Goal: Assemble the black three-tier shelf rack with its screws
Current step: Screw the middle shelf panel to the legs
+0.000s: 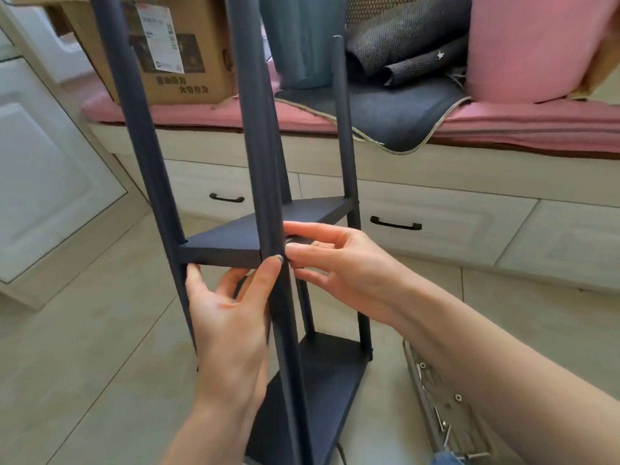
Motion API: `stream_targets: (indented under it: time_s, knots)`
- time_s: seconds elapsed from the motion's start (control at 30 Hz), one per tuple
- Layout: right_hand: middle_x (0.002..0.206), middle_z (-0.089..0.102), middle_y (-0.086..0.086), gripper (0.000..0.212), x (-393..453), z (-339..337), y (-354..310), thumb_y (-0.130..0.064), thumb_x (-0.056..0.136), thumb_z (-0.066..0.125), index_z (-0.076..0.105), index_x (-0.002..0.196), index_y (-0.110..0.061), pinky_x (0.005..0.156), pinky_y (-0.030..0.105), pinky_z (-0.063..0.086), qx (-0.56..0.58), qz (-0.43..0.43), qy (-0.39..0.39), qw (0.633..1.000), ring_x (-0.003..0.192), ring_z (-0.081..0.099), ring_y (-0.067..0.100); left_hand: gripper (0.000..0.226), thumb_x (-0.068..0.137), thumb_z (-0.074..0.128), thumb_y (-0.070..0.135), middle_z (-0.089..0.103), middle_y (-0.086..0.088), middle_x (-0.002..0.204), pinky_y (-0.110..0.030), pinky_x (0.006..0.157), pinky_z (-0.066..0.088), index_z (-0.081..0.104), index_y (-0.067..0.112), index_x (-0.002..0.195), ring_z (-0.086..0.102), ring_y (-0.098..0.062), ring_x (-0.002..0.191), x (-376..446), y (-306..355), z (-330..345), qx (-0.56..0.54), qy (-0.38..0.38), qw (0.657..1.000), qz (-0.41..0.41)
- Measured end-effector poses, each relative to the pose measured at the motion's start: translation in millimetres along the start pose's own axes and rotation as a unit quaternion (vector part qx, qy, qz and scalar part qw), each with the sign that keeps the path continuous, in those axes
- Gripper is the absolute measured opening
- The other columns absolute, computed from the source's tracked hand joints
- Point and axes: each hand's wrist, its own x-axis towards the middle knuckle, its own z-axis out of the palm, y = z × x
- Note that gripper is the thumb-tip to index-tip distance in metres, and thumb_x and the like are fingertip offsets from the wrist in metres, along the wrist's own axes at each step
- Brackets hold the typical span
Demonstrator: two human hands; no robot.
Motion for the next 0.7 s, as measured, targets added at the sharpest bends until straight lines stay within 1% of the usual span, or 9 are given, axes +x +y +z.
stream_targets:
  time_s: [0.1,0.17,0.23,0.33,0.4,0.47,0.53,0.6,0.7]
  knots:
    - [0.121,0.069,0.016,0.035,7,4,2,-0.020,0.085,0.075,0.072,0.119,-0.026,0.106,0.039,0.048,-0.011,-0.007,-0.017,1.000,0.113,0.067,0.019,0.116,0.068,0.081,0.027,0.077,-0.005,0.102,-0.038,0.093,0.056,0.007,0.054,0.154,0.073,-0.021,0.105,-4,1,-4,0.029,0.018,0.999,0.014]
    - [0.118,0.071,0.015,0.035,9,6,4,-0.017,0.086,0.076,0.072,0.120,-0.024,0.100,0.034,0.052,-0.005,-0.008,-0.031,0.999,0.110,0.068,0.020,0.110,0.073,0.077,0.031,0.078,0.004,0.099,-0.039,0.097,0.053,0.006,0.056,0.153,0.072,-0.018,0.107,-8,0,-8,0.061,0.013,0.998,0.023]
    - [0.109,0.073,0.012,0.035,8,9,5,-0.014,0.086,0.076,0.073,0.119,-0.024,0.093,0.029,0.055,-0.014,-0.004,-0.040,0.999,0.106,0.070,0.019,0.104,0.071,0.075,0.038,0.078,0.008,0.097,-0.039,0.099,0.050,0.016,0.048,0.157,0.072,-0.014,0.106,-10,1,-16,0.098,0.001,0.995,0.014]
    - [0.105,0.073,0.014,0.033,6,13,8,-0.012,0.085,0.076,0.074,0.116,-0.024,0.084,0.025,0.057,-0.041,0.002,-0.043,0.998,0.103,0.071,0.022,0.098,0.059,0.075,0.055,0.078,0.000,0.101,-0.043,0.104,0.050,0.042,0.036,0.150,0.072,-0.013,0.107,-14,2,-30,0.153,-0.005,0.988,-0.008]
    - [0.105,0.072,0.015,0.033,4,17,10,-0.012,0.085,0.076,0.074,0.116,-0.024,0.082,0.025,0.057,-0.060,0.007,-0.045,0.997,0.104,0.069,0.028,0.082,0.057,0.073,0.057,0.078,0.005,0.106,-0.041,0.102,0.050,0.057,0.038,0.135,0.072,-0.011,0.107,-19,2,-36,0.178,0.008,0.984,-0.005]
    - [0.102,0.074,0.012,0.032,3,19,12,-0.012,0.086,0.076,0.074,0.116,-0.023,0.083,0.027,0.058,-0.068,0.011,-0.053,0.996,0.103,0.069,0.028,0.063,0.058,0.071,0.057,0.077,0.011,0.105,-0.038,0.098,0.052,0.063,0.040,0.119,0.072,-0.008,0.105,-24,1,-38,0.194,0.022,0.981,-0.002]
    - [0.100,0.074,0.008,0.032,2,21,13,-0.011,0.086,0.075,0.074,0.116,-0.022,0.083,0.028,0.058,-0.064,0.016,-0.061,0.996,0.100,0.071,0.025,0.049,0.062,0.068,0.054,0.077,0.016,0.102,-0.033,0.093,0.052,0.064,0.041,0.110,0.072,-0.004,0.101,-27,0,-40,0.208,0.031,0.978,-0.003]
    - [0.105,0.074,0.010,0.031,1,22,15,-0.010,0.086,0.075,0.074,0.115,-0.022,0.083,0.028,0.058,-0.064,0.019,-0.062,0.996,0.102,0.071,0.026,0.037,0.068,0.066,0.049,0.076,0.017,0.100,-0.028,0.090,0.051,0.064,0.044,0.105,0.071,0.000,0.099,-28,1,-42,0.227,0.029,0.973,-0.009]
    - [0.102,0.075,0.003,0.028,1,24,18,-0.014,0.084,0.078,0.076,0.109,-0.025,0.079,0.025,0.058,-0.087,0.015,-0.049,0.995,0.100,0.070,0.022,0.030,0.072,0.057,0.060,0.071,0.012,0.099,-0.017,0.078,0.045,0.061,0.058,0.101,0.066,-0.002,0.095,-29,10,-45,0.315,0.005,0.949,-0.024]
